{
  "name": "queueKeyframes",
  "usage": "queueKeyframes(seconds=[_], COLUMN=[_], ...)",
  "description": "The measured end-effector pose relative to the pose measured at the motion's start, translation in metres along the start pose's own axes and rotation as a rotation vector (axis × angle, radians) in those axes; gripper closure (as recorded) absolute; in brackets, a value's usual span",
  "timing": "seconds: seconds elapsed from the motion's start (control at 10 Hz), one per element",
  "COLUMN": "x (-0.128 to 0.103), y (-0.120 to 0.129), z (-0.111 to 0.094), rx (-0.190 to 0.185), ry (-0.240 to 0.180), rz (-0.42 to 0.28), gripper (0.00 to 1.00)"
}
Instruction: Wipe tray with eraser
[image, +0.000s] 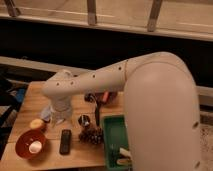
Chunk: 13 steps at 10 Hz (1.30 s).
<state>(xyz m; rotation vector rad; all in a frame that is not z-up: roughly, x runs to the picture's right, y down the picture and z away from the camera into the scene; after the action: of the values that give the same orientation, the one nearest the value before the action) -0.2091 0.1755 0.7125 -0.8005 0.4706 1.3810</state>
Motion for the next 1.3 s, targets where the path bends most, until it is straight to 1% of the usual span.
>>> queueKeyframes(seconds=[0.2, 0.4, 0.7, 1.0, 1.3], x=[0.002, 0.000, -0.001, -0.005, -0.006], y=[0.005, 0.000, -0.003, -0.012, -0.018], z=[0.021, 0.034, 0.053, 0.078, 0.096], rx=[0.027, 0.046, 0.049, 0.016, -0.033], ry=[0.030, 0.059, 0.104, 0.160, 0.208], rz=[-0.027, -0.026, -0.025, -0.001, 0.024], gripper=[0.35, 0.35, 0.35, 0.35, 0.35])
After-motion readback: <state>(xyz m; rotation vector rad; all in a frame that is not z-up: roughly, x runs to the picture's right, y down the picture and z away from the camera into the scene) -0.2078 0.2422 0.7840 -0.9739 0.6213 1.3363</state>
